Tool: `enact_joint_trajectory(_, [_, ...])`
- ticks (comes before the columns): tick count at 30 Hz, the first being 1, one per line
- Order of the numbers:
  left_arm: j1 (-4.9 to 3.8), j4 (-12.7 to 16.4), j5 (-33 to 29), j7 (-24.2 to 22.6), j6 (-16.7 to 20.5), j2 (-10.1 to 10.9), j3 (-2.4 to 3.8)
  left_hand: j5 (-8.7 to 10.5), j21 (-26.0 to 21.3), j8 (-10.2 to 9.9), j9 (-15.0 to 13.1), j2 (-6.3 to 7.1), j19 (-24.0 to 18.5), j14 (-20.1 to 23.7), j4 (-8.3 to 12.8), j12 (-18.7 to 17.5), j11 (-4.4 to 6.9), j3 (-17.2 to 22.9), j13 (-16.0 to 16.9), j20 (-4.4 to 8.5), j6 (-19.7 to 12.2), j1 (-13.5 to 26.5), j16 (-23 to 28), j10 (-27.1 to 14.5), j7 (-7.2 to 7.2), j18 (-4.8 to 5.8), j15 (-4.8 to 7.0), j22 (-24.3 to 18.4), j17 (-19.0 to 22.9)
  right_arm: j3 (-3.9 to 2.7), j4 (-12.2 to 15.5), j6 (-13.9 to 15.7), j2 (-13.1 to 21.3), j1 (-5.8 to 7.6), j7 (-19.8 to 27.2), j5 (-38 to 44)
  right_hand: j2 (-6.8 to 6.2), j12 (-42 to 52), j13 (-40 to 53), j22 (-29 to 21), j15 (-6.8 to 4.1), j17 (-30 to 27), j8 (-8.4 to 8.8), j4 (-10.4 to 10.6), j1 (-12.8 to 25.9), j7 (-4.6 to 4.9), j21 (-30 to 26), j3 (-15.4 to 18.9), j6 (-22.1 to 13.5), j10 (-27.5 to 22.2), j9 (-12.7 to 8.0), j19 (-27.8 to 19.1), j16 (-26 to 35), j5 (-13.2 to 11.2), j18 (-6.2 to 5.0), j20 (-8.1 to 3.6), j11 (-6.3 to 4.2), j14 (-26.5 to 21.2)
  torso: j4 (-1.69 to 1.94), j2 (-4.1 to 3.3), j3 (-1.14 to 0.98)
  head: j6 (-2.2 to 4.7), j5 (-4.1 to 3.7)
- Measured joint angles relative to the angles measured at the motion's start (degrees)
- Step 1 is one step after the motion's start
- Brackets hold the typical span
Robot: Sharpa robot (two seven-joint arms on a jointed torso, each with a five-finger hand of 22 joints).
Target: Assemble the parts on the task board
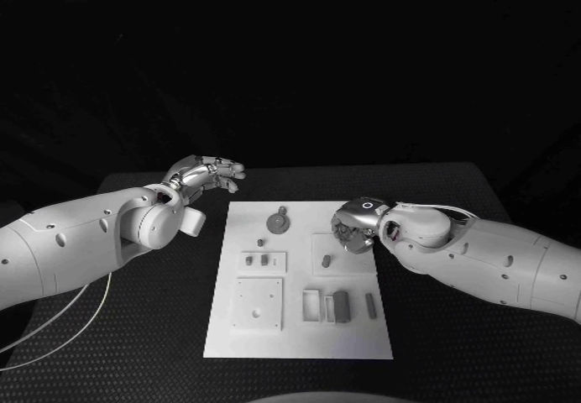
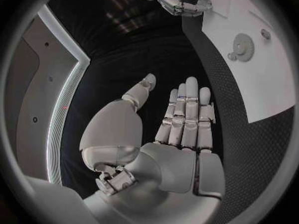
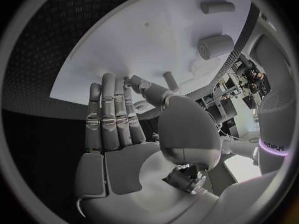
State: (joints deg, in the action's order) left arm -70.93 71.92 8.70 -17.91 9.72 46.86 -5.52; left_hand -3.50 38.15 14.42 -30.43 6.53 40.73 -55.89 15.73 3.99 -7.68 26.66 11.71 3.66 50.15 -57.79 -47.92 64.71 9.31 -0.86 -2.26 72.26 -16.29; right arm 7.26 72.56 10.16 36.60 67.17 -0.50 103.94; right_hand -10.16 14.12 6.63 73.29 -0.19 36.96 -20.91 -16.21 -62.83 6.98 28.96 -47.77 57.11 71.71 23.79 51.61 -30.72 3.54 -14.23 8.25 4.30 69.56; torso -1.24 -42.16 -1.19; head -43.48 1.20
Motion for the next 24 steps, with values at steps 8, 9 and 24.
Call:
enact_joint_trajectory(8, [0.00,-0.1,0.0,0.0,0.0,0.0,0.00,0.00,0.0,0.0,0.0,0.00,0.0,0.0,0.0,0.0,0.00,0.0,-0.1,0.00,-0.2,0.0,0.0,0.0,0.21,0.00,0.00,0.1,-0.1,0.21,-1.0,1.9,-1.2,-0.59,-1.1,2.3,0.16,0.1,1.1,0.3,-0.40,0.9,-0.35,-0.2,-0.2,-0.35,0.4,-0.2,1.0,1.2,0.3,0.9,-0.5,0.0,0.06,-0.50,-0.41,0.8,0.07,-0.01,-0.03,-0.27,-0.09])
enact_joint_trajectory(9, [0.00,-0.1,0.0,0.0,0.0,0.0,0.00,0.00,0.0,0.0,0.0,0.00,0.0,0.0,0.0,0.0,-0.06,0.0,-0.1,0.00,-0.2,0.0,0.0,-0.1,0.21,0.00,0.00,0.1,-0.1,0.24,-1.0,2.2,-1.2,-0.67,-1.3,2.7,0.27,0.0,1.2,0.3,-0.40,1.0,-0.35,-0.3,-0.3,-0.36,0.4,-0.4,1.0,1.2,0.3,0.9,-0.6,0.0,0.06,-0.50,-0.39,0.8,0.07,-0.02,-0.03,-0.32,-0.04])
enact_joint_trajectory(24, [0.00,-0.1,0.0,0.1,0.0,0.0,0.00,0.00,0.0,0.0,0.1,0.00,0.0,-0.2,0.0,0.0,-0.20,0.0,-0.2,-0.01,-0.2,0.0,0.2,-0.2,0.21,0.00,-0.20,0.1,-0.2,0.55,-0.3,4.7,-1.0,-1.25,-2.4,5.8,0.60,-0.9,2.8,0.6,-1.24,2.8,-1.18,-0.2,-1.4,-1.44,1.2,-2.9,3.1,3.6,1.6,3.3,-1.1,-0.5,-0.05,-1.45,-1.54,2.4,-0.03,-0.01,-0.03,-0.55,0.01])
